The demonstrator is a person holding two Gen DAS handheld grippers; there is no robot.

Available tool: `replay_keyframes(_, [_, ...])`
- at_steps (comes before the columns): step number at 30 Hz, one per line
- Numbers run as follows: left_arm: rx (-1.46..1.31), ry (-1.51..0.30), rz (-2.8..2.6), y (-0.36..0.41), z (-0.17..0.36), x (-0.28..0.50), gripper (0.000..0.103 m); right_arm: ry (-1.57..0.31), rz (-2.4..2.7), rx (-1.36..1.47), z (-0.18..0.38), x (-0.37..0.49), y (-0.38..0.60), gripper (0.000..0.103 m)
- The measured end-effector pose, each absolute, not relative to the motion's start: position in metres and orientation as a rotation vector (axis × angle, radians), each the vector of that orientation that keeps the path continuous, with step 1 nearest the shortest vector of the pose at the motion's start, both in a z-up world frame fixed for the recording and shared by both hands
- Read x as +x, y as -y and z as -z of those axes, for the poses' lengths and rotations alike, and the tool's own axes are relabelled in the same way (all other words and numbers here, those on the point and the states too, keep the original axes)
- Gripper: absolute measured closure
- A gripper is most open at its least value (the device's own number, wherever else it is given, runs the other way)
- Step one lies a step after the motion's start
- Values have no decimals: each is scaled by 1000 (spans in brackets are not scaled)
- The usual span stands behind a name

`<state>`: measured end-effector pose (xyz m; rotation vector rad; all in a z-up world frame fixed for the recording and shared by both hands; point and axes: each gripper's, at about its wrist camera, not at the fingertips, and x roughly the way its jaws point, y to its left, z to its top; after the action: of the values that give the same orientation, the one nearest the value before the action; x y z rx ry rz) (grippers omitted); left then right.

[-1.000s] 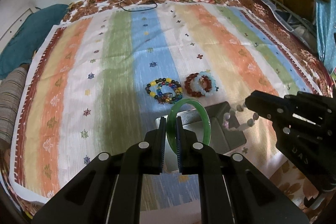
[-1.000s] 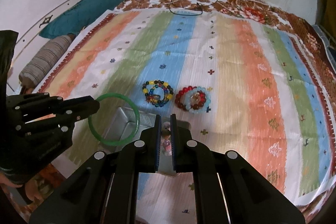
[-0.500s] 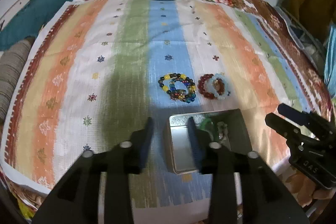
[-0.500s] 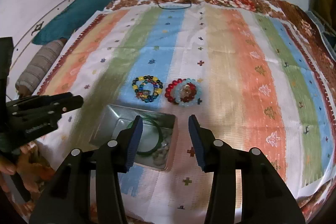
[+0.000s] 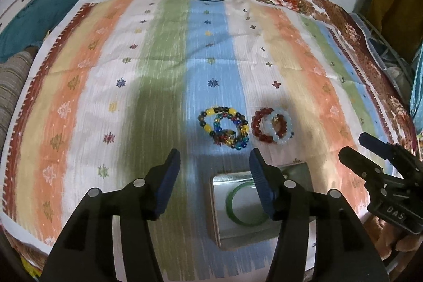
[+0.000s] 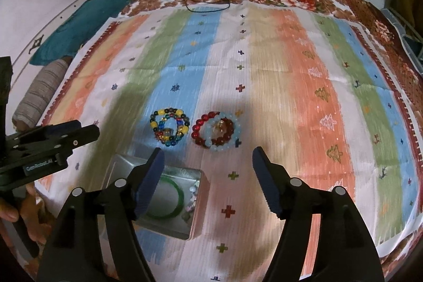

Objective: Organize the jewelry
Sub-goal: 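Open both tools over the tin and move them toward the beaded bracelets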

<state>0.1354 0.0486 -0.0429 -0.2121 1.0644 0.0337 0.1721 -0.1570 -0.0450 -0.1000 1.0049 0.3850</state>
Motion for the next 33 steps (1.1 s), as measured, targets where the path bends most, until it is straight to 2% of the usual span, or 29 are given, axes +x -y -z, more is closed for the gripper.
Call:
replay_keyframes(10, [-227,-1125,-33,-54,59,164,47,-1034,-357,-120,55,192,155,28])
replay_keyframes(33, [-167,-1212,18,-41,92,207,47,-1091,-304,-134,79,235,157,27])
